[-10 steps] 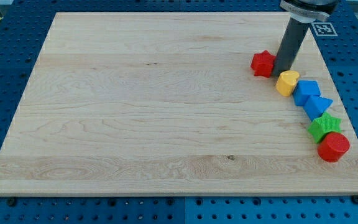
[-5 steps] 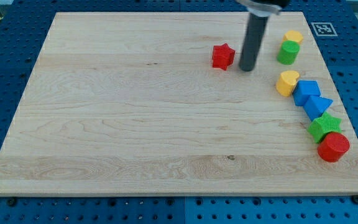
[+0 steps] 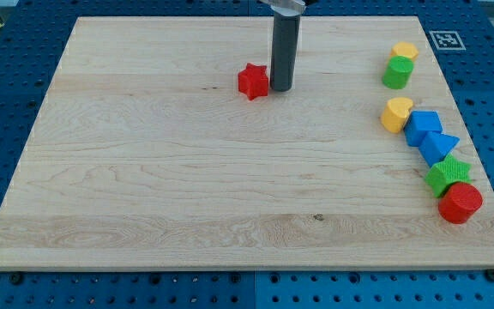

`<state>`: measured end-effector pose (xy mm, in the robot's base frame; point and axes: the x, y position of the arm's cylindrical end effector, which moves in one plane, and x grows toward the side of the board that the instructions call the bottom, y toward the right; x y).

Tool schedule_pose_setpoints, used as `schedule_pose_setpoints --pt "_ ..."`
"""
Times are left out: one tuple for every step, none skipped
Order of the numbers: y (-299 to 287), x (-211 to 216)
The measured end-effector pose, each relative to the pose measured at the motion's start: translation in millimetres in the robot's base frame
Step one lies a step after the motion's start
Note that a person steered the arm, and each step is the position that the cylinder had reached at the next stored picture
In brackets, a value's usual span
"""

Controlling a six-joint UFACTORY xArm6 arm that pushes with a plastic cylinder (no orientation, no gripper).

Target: Move red star towards the top left corner of the board

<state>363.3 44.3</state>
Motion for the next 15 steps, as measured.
schedule_pose_setpoints --pt "-63.7 9.0" --pt "-165.3 -7.1" --pt "-178.3 13.7" --pt "-144.4 51.0" --pt "-114.4 24.6" --pt "-123.2 -37.8" --pt "-192.6 -89.5" --pt "-180.5 -100.9" --pt "-117.2 -85.0" --pt "-105.7 -59.9" --pt "-141.4 -23.8" --pt "-198.2 -18.0" --pt "-240.6 -62.7" --pt "-261.2 -105.5" --pt "-257.2 -101.0"
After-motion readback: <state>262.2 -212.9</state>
